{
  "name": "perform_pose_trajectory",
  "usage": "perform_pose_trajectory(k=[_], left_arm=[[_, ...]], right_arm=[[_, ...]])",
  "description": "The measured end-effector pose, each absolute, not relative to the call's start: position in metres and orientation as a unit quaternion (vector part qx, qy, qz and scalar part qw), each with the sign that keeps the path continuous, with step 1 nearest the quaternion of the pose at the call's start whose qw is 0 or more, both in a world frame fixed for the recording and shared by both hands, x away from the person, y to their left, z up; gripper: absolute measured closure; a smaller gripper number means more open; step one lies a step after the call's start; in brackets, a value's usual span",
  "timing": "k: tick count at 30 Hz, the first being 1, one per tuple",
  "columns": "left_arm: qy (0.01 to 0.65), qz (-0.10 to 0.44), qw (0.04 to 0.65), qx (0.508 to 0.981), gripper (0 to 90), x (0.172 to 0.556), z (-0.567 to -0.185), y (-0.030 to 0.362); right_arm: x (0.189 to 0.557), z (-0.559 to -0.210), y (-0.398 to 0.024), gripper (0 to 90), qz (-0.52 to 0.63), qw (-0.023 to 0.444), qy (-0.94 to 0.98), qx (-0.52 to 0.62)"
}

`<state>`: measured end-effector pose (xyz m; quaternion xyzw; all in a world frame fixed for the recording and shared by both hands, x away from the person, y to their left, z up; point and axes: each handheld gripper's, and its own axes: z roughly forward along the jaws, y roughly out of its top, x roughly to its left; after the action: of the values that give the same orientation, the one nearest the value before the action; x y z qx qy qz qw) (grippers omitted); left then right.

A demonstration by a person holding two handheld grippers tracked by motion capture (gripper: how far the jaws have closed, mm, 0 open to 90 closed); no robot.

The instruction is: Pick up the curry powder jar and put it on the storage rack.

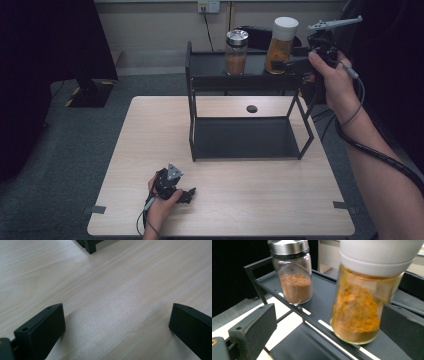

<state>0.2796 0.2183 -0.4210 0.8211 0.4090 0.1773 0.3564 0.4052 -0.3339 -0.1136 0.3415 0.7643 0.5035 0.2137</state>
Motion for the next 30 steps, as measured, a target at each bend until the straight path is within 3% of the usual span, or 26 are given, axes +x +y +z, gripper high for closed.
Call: perform_pose_trajectory(k=[30], left_arm=[[0.410,0.177,0.357,0.820,0.0,0.279,-0.421,0.218]], right_arm=[[0.379,-0.168,-0.344,0.6,0.517,0.182,0.778,0.305]])
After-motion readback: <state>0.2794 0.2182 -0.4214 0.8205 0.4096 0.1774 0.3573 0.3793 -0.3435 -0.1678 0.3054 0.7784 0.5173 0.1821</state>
